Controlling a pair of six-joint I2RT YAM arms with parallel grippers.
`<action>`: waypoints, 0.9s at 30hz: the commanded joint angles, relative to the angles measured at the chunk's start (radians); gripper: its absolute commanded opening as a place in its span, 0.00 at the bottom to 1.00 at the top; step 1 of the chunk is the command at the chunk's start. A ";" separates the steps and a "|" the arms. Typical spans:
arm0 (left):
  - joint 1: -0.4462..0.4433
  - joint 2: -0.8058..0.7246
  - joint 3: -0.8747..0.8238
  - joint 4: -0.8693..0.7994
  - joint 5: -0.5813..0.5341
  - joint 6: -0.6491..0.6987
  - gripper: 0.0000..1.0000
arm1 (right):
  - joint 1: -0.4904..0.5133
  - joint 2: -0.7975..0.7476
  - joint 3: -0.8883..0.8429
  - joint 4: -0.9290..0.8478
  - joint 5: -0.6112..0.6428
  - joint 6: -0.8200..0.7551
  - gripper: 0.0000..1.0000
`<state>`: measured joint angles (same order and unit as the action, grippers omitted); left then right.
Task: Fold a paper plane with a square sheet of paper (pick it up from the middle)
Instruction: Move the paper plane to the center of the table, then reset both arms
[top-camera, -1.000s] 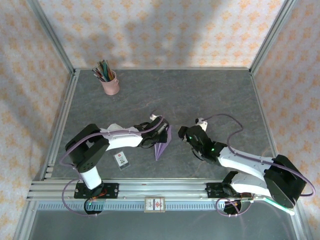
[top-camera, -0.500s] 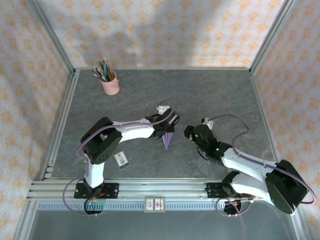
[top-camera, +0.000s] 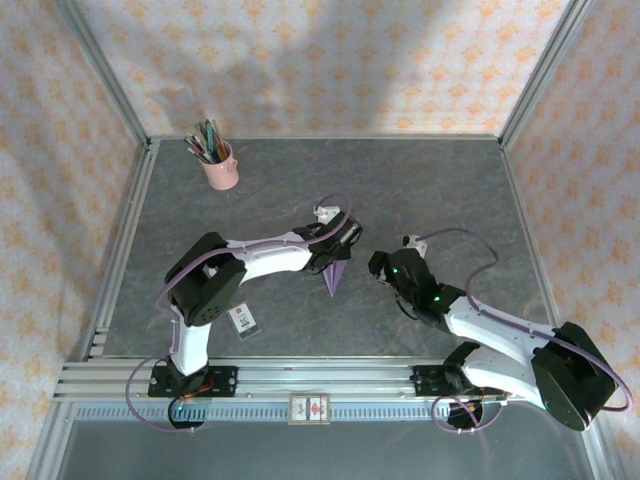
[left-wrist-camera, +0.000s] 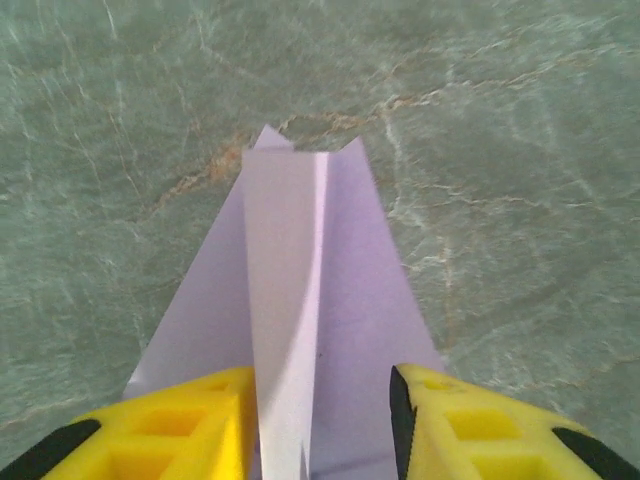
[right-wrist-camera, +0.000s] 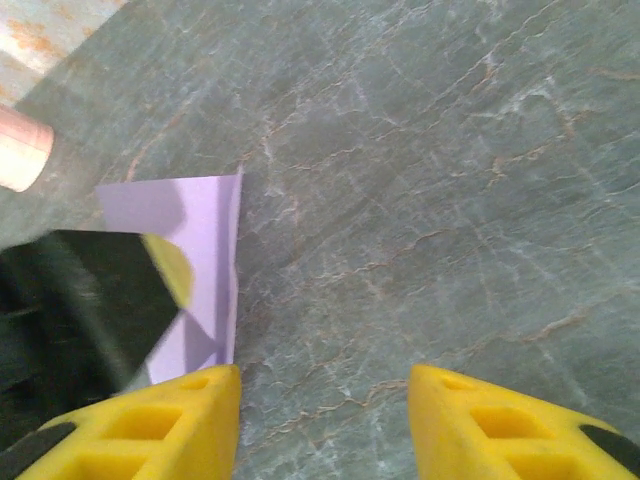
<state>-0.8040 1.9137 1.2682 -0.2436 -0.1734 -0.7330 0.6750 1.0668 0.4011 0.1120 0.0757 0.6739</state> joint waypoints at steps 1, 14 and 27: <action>0.011 -0.131 -0.035 -0.011 -0.036 0.010 0.49 | -0.005 0.019 0.093 -0.065 0.113 -0.061 0.48; 0.290 -0.788 -0.462 0.145 -0.406 0.295 0.94 | -0.097 0.191 0.313 -0.161 0.727 -0.303 1.00; 0.658 -1.002 -1.083 1.015 -0.450 0.645 0.99 | -0.358 0.288 0.005 0.527 0.589 -0.608 1.00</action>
<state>-0.2077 0.8455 0.2455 0.4767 -0.6582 -0.1555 0.3489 1.3605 0.4568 0.3832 0.7483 0.1669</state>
